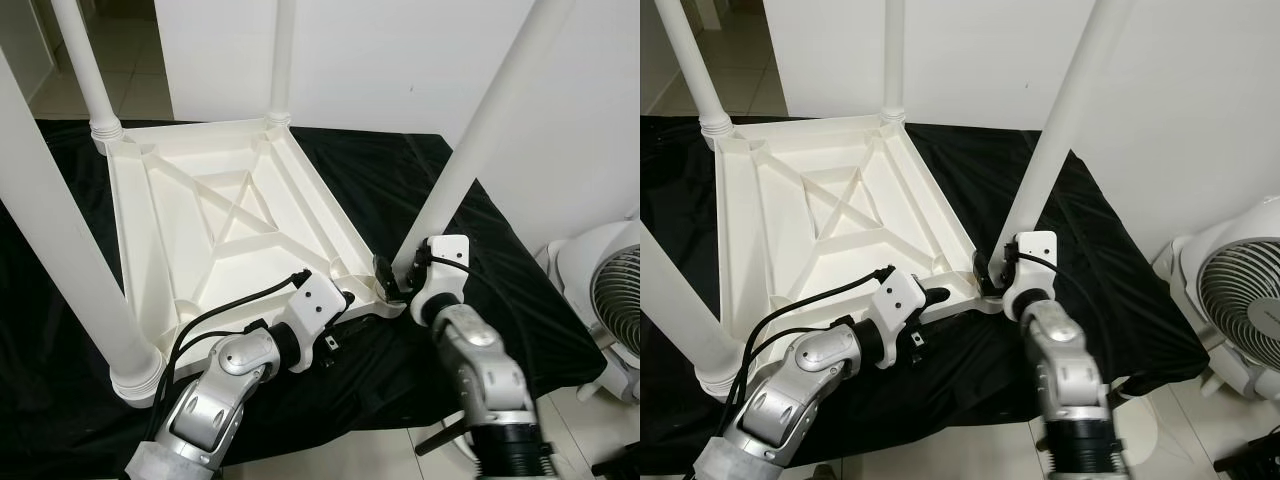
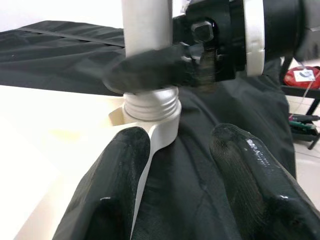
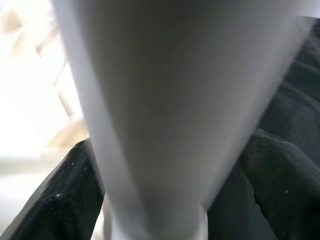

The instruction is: Building children table

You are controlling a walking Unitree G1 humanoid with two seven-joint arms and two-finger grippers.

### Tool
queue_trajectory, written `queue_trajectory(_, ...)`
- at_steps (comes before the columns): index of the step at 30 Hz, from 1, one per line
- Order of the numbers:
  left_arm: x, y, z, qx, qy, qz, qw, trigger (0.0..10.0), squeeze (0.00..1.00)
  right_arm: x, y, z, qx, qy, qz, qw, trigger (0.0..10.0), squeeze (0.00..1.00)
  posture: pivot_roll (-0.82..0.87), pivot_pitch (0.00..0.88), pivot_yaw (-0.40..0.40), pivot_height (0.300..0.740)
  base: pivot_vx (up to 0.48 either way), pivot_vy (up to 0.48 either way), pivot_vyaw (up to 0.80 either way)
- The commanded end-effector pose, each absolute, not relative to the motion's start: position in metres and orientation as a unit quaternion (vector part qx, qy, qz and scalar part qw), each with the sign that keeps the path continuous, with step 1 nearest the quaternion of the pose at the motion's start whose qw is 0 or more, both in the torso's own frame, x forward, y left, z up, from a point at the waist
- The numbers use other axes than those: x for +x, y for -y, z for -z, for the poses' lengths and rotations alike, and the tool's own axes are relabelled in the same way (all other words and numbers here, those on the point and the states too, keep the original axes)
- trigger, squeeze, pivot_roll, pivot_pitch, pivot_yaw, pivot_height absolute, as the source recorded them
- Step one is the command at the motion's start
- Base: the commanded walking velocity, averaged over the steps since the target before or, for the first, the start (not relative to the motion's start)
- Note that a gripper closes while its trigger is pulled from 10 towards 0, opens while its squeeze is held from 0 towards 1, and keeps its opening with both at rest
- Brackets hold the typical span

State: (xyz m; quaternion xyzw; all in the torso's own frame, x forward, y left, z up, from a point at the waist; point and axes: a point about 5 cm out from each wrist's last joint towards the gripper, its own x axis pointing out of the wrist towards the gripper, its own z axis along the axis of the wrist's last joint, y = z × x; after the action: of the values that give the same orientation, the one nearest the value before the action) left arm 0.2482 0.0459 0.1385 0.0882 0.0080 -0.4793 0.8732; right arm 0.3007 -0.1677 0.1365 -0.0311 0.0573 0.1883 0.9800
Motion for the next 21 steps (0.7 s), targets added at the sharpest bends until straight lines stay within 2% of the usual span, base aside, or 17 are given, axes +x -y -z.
queue_trajectory(1,0.250,-0.045,-0.139,0.093,-0.009,0.482,0.871,10.0,0.00,0.300,0.168,-0.135,-0.039,-0.051,-0.247,0.967,10.0,0.00,0.09,0.000,-0.096,0.740,0.000,0.000,0.00)
queue_trajectory(4,0.250,-0.045,-0.139,0.095,-0.009,0.482,0.871,10.0,0.00,0.300,0.173,-0.133,-0.064,-0.048,-0.297,0.951,10.0,0.00,0.09,0.000,-0.092,0.740,0.000,0.000,0.00)
queue_trajectory(11,0.250,-0.045,-0.139,0.094,-0.009,0.482,0.871,10.0,0.00,0.303,0.177,-0.132,-0.082,-0.047,-0.325,0.941,10.0,0.00,0.09,0.000,-0.090,0.740,0.000,0.000,0.00)
queue_trajectory(13,0.252,-0.045,-0.140,0.093,-0.008,0.481,0.872,10.0,0.00,0.312,0.174,-0.131,-0.103,-0.042,-0.363,0.925,10.0,0.00,0.10,0.000,-0.085,0.740,0.000,0.000,0.00)
queue_trajectory(18,0.253,-0.046,-0.141,0.093,-0.007,0.480,0.872,10.0,0.00,0.322,0.170,-0.130,-0.119,-0.042,-0.386,0.914,10.0,0.00,0.10,0.000,-0.086,0.740,0.000,0.000,0.00)
queue_trajectory(19,0.253,-0.046,-0.141,0.093,-0.006,0.479,0.873,10.0,0.00,0.323,0.170,-0.129,-0.122,-0.044,-0.393,0.910,5.0,0.00,0.11,0.000,-0.091,0.740,0.000,0.000,0.00)
queue_trajectory(21,0.253,-0.046,-0.142,0.093,-0.006,0.478,0.874,10.0,0.00,0.324,0.169,-0.127,-0.122,-0.047,-0.402,0.906,4.7,0.00,0.11,0.000,-0.091,0.740,0.000,0.000,0.00)
